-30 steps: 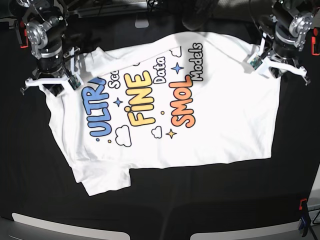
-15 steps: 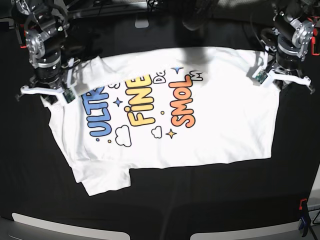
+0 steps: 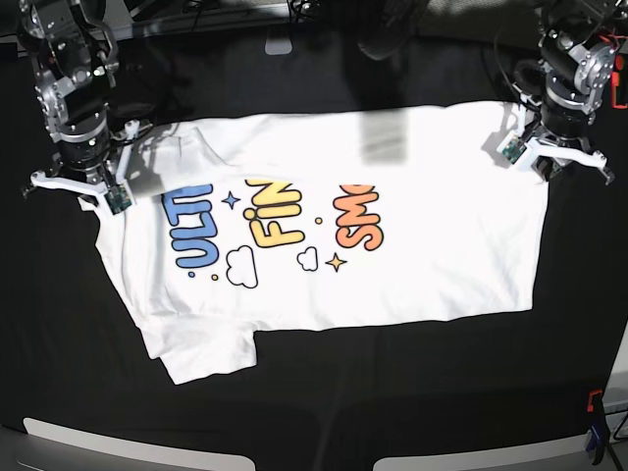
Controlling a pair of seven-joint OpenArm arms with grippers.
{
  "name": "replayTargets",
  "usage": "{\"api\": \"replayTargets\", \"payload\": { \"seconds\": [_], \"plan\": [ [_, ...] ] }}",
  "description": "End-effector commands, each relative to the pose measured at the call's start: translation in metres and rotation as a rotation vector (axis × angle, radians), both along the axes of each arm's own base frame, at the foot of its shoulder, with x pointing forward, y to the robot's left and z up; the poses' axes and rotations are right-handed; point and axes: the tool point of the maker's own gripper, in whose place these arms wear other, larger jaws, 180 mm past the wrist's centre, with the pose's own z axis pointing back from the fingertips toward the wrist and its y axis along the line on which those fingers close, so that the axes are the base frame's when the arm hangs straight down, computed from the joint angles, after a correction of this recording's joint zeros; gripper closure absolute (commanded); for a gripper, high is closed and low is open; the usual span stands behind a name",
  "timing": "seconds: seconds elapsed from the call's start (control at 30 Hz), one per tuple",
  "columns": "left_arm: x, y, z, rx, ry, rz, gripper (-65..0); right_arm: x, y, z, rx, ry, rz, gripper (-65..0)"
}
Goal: Layout the t-shirt on the table in an organized manner, then fold the t-shirt properly
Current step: 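Pull the collar-side edge with both grippers, folding it over the print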
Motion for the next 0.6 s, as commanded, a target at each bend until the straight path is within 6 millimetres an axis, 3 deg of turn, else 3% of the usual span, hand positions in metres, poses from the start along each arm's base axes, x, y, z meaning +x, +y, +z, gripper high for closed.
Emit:
{"api": "replayTargets", "payload": {
  "seconds": [0.0, 0.27, 0.37, 0.57],
  "plan": [
    [0.012, 0.002, 0.015, -0.001, -0.063, -0.002, 0.0, 0.009, -0.003, 0.012, -0.016, -0.053, 0.007, 0.0],
    [0.039, -0.007, 0.031, -0.093, -0.121, -0.002, 0.0, 0.030, -0.020, -0.021, 0.034, -0.023, -0.092, 0.0],
    [0.041, -0.007, 0.032, -0.095, -0.126, 0.000, 0.0, 0.037, -0.019, -0.023, 0.048, -0.026, -0.100, 0.0],
    [0.035, 0.015, 0.008, -0.050, -0.065, 0.049, 0.0, 0.040, -0.023, -0.018, 0.018, -0.042, -0.104, 0.0]
  ]
}}
